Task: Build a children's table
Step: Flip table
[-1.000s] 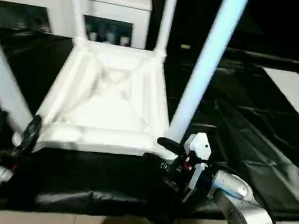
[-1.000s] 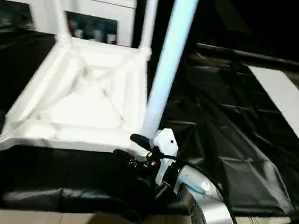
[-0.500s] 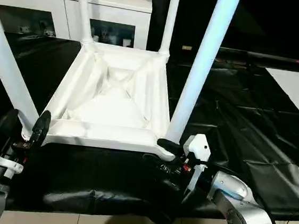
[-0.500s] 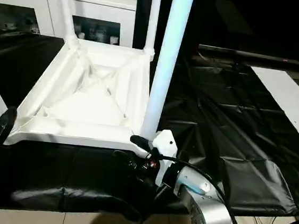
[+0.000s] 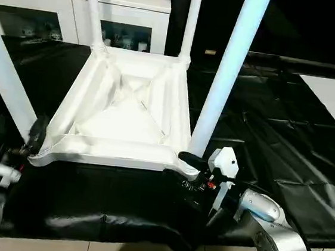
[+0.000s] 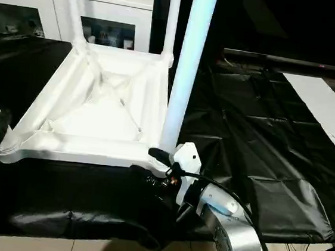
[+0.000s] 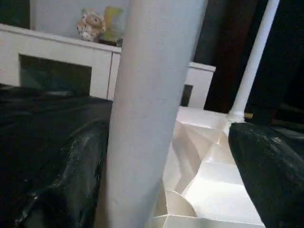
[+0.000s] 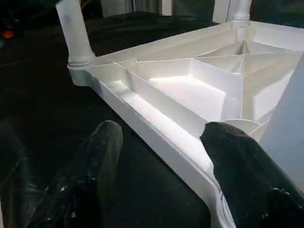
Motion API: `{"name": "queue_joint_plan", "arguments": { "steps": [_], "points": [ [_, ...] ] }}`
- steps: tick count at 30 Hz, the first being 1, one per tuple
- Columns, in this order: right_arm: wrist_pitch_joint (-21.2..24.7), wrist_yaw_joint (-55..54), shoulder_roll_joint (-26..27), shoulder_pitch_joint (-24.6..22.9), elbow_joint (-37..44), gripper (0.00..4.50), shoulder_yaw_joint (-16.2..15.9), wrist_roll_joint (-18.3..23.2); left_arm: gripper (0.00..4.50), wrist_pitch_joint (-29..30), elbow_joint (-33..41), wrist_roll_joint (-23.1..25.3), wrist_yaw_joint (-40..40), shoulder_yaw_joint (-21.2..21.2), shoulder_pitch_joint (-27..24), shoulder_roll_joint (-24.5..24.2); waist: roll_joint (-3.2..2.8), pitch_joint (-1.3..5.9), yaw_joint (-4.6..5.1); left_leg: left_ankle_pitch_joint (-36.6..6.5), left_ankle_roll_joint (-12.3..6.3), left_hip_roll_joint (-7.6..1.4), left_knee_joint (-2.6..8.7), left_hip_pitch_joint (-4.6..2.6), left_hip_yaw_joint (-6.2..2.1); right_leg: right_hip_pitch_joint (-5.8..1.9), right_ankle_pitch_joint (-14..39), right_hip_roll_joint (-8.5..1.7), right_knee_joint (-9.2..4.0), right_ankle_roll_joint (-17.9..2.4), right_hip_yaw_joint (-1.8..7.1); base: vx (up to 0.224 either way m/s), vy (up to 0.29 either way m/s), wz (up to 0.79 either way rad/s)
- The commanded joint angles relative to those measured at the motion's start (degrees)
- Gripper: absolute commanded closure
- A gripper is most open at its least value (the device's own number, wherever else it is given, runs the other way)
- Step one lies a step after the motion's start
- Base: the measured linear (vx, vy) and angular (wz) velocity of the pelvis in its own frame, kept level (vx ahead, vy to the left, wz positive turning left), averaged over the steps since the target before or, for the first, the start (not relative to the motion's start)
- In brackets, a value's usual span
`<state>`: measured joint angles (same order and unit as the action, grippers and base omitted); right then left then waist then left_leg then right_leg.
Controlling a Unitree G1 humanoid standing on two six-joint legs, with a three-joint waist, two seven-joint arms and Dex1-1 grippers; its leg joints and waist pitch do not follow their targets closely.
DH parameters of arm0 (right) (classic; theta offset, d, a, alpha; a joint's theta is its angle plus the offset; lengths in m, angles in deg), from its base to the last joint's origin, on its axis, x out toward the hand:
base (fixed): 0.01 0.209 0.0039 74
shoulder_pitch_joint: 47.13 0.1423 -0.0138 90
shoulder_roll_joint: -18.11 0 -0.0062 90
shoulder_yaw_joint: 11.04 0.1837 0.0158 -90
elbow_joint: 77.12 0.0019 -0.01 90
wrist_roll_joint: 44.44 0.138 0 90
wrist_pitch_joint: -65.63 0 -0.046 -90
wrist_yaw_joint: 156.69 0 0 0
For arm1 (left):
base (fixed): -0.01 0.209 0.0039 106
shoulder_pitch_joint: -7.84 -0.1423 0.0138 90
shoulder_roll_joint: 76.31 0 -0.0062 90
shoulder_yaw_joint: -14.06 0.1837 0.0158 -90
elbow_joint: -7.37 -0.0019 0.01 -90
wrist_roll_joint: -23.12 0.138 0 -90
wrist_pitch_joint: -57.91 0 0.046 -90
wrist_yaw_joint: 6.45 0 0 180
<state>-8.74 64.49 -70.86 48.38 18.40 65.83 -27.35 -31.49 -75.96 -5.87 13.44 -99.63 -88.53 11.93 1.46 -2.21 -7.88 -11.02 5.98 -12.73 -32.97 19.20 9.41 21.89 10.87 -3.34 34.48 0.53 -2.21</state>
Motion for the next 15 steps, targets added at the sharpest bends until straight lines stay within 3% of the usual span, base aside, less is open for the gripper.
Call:
{"name": "queue_joint_plan", "arguments": {
  "steps": [1,3,4,6,8,12,15],
  "points": [
    [-0.36,0.18,-0.02,1.07,-0.36,1.47,-0.17,-0.3,0.04,1.34,-4.0,1.69,0.28,1.16,3.03,-1.36,-1.49,2.29,0.39,-21.41,2.11,-0.09,4.56,-0.09,-0.24,-0.94,18.18,-2.88,-4.57,-4.85,1.96,0.0,0.0,0.0],
    [-0.19,0.55,0.07,1.12,-0.25,1.47,-0.45,-0.16,0.04,2.96,-6.28,0.72,0.95,1.33,5.61,-2.13,-1.92,2.43,0.35,-20.5,2.22,-0.02,4.47,-0.14,-0.26,-1.04,15.98,-2.87,-4.24,-5.52,1.96,0.0,0.0,0.0],
    [-0.18,0.59,0.07,1.07,-0.21,1.47,-0.5,-0.18,0.04,3.37,-6.76,1.39,0.68,1.67,6.16,-2.56,-1.79,2.47,0.35,-20.12,2.29,-0.04,4.47,-0.05,-0.27,-1.16,15.45,-2.9,-4.17,-5.73,1.92,0.0,0.0,0.0],
    [-0.27,0.49,0.15,0.97,-0.19,1.47,-0.62,-0.34,0.04,4.42,-6.91,0.41,1.28,1.86,7.12,-2.87,-2.37,2.54,0.34,-19.56,2.59,-0.14,4.37,0.01,-0.34,-1.3,13.21,-2.98,-3.82,-7.06,1.9,0.0,0.0,0.0],
    [-0.37,0.2,0.19,0.75,-0.12,1.47,-0.59,-0.51,0.32,5.91,-5.51,-0.02,0.65,2.12,7.08,-2.85,-2.55,2.62,0.45,-19.31,2.55,-0.16,4.19,-0.02,-0.16,-1.3,11.35,-2.87,-3.74,-8.09,1.88,0.0,0.0,0.0],
    [-0.3,-0.46,0.37,0.4,0.06,1.47,-0.25,-0.57,0.58,8.65,-3.08,1.86,-1.39,3.78,5.55,-2.79,-2.71,2.43,0.38,-20.56,2.36,-0.2,4.27,0.05,-0.2,-1.28,13.86,-2.95,-3.9,-7.97,1.87,0.0,0.0,0.0],
    [-0.46,-0.67,0.58,0.34,-0.19,1.47,-0.34,-0.74,0.95,10.56,-1.4,2.53,-3.77,4.25,4.78,-1.65,-2.5,2.24,0.37,-21.17,2.16,-0.21,4.33,0.16,-0.19,-1.24,16.49,-3.02,-4.16,-7.48,1.9,0.0,0.0,0.0]
  ]
}}
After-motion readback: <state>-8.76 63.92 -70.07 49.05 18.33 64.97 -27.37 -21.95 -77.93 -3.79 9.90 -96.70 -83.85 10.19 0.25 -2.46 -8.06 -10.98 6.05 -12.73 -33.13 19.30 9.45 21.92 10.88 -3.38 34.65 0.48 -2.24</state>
